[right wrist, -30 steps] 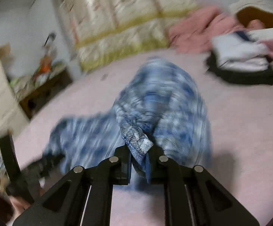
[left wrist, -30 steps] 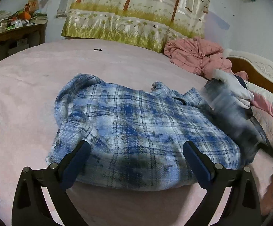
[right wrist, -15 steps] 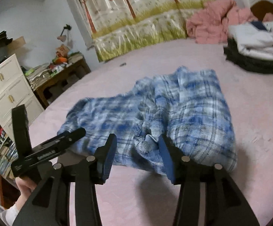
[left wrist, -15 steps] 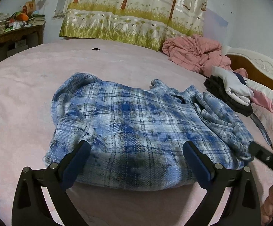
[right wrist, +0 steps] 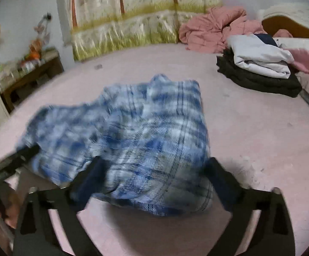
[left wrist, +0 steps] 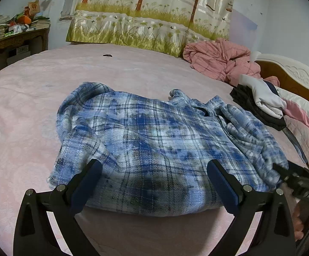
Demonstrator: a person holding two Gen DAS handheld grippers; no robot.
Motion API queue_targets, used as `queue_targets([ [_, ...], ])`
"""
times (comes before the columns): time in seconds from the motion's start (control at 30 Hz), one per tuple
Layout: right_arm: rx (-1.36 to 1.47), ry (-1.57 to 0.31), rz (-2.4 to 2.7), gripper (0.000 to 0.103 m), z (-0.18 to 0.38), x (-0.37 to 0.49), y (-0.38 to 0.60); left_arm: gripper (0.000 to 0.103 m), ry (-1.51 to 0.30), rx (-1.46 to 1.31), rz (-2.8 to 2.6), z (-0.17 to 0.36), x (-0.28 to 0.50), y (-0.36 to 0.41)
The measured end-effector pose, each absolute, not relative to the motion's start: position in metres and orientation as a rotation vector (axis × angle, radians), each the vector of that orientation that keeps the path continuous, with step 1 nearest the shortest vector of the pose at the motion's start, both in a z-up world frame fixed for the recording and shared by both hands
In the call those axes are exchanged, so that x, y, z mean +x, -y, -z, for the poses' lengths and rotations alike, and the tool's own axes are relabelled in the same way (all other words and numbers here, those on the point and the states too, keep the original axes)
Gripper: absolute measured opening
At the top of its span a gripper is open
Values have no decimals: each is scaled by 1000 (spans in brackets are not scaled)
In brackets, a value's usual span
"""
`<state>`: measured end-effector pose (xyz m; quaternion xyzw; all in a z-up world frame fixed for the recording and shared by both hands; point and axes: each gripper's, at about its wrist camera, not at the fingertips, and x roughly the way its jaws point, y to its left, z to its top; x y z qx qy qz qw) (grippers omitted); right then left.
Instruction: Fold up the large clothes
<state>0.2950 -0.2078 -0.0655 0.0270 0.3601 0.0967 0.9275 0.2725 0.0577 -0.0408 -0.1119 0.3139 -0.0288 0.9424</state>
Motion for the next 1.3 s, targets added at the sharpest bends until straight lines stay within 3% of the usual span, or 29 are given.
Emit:
queue_targets([
  [0.37, 15, -796, -192, 103, 77, 302, 208, 101, -554, -243, -6, 23, 254, -67],
  [0.53, 17, -669, -184, 103, 59, 286, 211, 101, -589, -306, -120, 16, 247, -96],
  [0.73, -100, -436, -168, 103, 33, 261, 196, 100, -747, -482, -198, 58, 261, -146],
  [0.8, -73, -454, -249, 95, 33, 263, 193, 99, -789, -519, -175, 67, 266, -152],
  [0.83, -59, -485, -282, 75, 35, 267, 192, 98, -789, -511, -170, 68, 267, -153],
  [0.87, -41, -535, -315, 48, 41, 274, 189, 93, -786, -498, -150, 67, 268, -150],
  [0.93, -17, -657, -359, 26, 56, 291, 185, 72, -784, -480, -102, 67, 268, -146],
  [1.0, 1, -718, -387, 22, 66, 301, 183, 50, -773, -440, -72, 66, 268, -138],
  [1.17, 179, -769, -494, 21, 70, 311, 205, 21, -687, -449, -85, 51, 258, -126],
  [1.3, 198, -782, -499, 19, 73, 313, 206, 15, -545, -365, -26, 16, 254, -102],
])
